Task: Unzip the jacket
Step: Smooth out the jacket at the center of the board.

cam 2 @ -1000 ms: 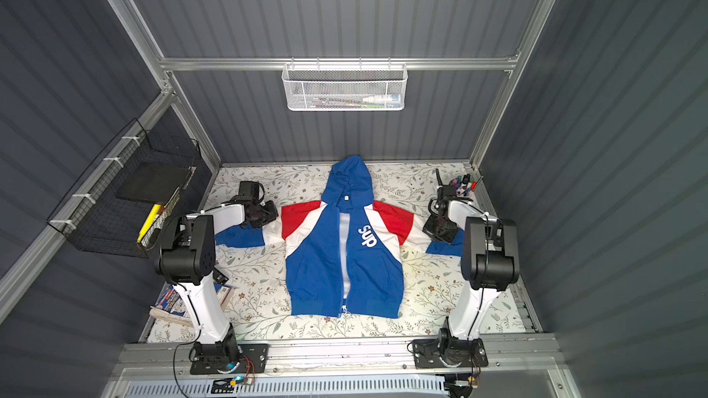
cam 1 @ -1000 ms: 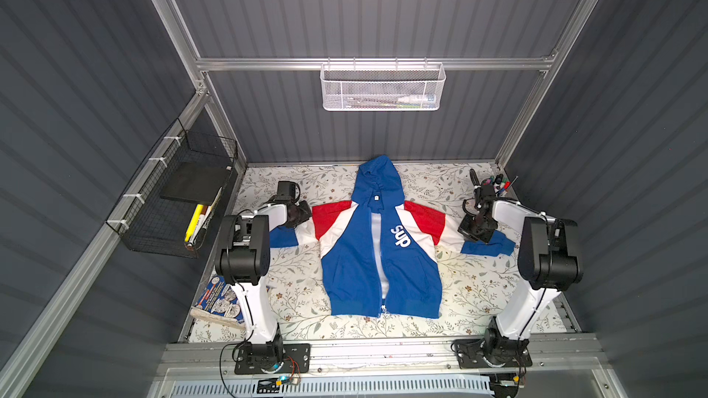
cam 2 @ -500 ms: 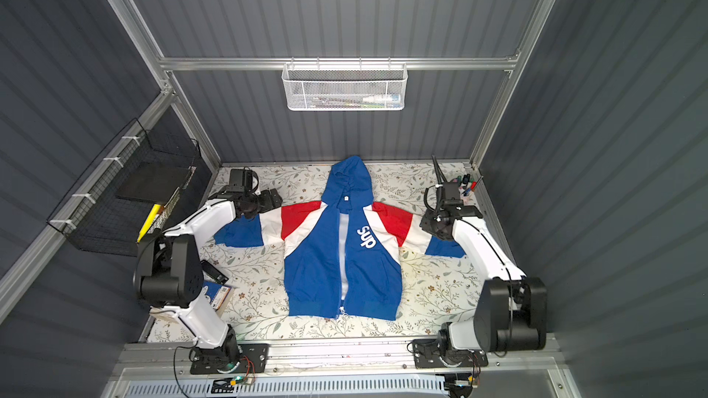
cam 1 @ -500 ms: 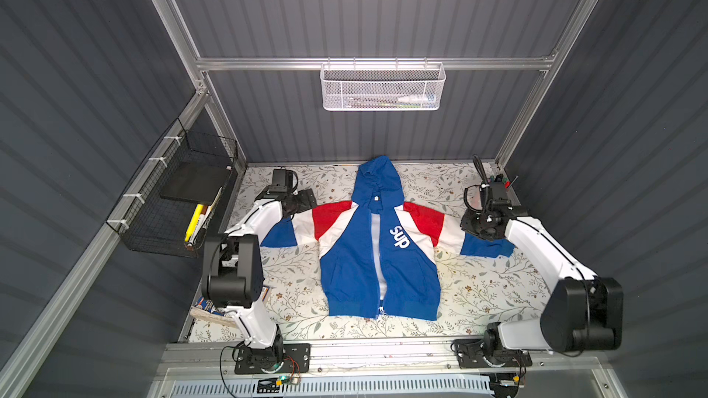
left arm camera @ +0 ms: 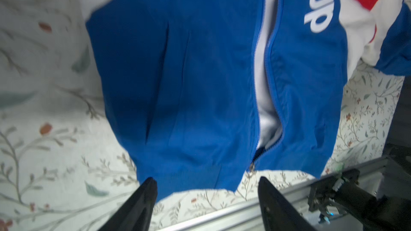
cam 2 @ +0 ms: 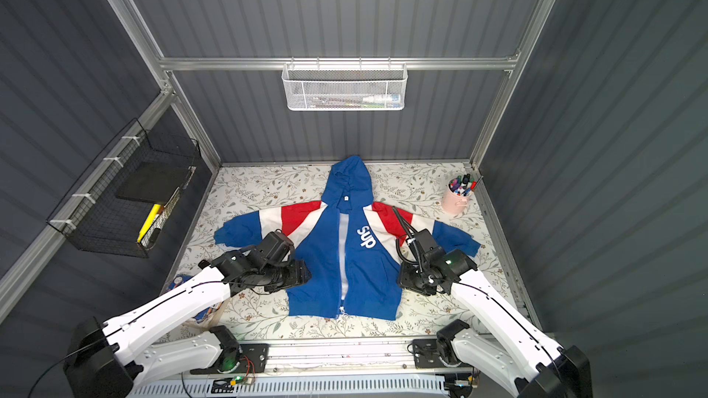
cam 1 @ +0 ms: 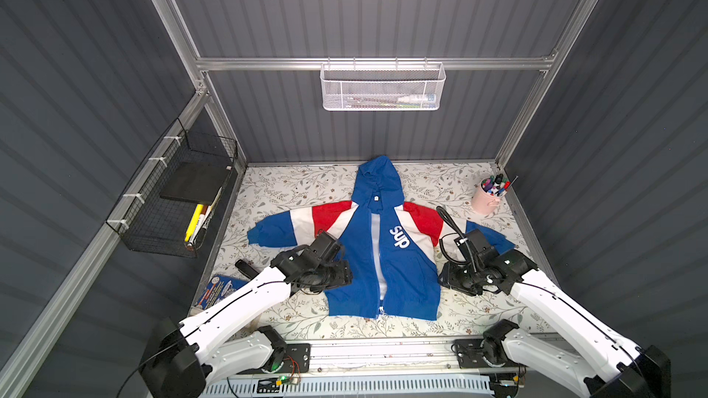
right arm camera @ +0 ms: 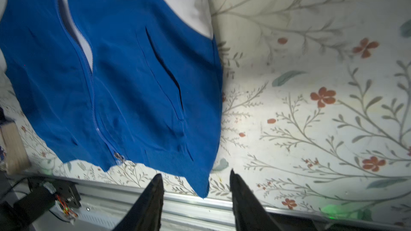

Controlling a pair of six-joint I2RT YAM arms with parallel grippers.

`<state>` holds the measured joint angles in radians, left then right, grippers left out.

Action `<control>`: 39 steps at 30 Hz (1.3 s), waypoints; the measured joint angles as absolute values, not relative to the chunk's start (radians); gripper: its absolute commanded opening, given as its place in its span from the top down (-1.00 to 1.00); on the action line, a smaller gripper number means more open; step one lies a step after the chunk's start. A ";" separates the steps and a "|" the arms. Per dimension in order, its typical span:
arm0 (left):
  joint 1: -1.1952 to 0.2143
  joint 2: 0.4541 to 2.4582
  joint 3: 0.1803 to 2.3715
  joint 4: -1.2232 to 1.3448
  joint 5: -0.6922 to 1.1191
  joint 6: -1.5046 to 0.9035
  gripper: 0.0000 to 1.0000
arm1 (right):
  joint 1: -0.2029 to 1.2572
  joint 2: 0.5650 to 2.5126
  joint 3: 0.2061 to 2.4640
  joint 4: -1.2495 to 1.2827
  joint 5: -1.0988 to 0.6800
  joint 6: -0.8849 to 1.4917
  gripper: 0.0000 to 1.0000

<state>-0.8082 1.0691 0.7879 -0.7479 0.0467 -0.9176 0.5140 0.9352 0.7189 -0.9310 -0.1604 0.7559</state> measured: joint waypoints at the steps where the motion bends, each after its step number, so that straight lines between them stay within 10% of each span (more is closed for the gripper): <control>1: -0.833 1.051 0.781 -0.770 0.047 -0.951 -0.55 | 0.535 0.925 0.702 -0.940 -0.173 0.774 -0.14; 39: -0.943 1.234 0.579 -0.653 -0.031 -1.243 0.11 | 0.642 1.007 0.548 -0.749 -0.258 0.916 -0.23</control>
